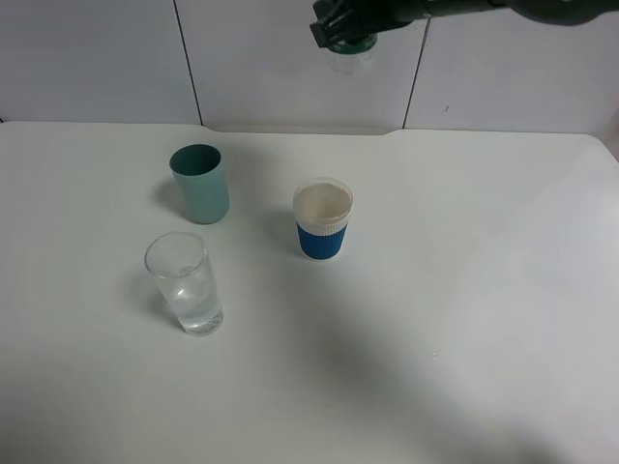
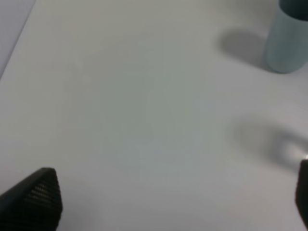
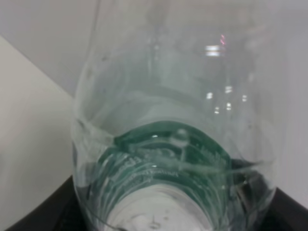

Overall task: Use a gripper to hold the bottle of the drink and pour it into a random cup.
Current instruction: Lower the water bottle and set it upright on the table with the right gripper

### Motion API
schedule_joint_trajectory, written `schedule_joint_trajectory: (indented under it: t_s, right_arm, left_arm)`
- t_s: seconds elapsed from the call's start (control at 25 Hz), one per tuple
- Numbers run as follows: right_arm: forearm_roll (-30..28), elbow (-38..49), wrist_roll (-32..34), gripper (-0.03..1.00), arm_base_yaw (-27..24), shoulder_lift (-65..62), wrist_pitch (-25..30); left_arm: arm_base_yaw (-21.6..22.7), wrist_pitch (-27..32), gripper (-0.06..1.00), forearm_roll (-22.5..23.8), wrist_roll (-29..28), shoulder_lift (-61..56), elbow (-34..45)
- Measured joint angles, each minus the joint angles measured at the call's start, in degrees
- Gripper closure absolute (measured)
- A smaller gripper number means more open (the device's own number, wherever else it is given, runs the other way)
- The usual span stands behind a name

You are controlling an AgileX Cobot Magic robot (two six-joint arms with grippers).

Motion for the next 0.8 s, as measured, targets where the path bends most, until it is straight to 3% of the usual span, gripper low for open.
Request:
schedule_joint_trajectory:
  t_s: [0.4, 0.64, 0.8]
  right_arm:
    - [21.1, 15.3, -19.2, 0.42, -8.4, -0.2, -11.1]
    - [23.9, 22.9, -21.3, 0.42, -13.3, -0.5, -19.6]
    - [23.9, 28.2, -22.0, 0.42, -15.8, -0.6, -29.4]
  left_arm:
    - [0.0, 0.0, -0.04, 0.0, 0.0, 0.0, 0.0]
    - [0.0, 0.0, -0.04, 0.0, 0.0, 0.0, 0.0]
    - [0.0, 0.0, -0.04, 0.0, 0.0, 0.0, 0.0]
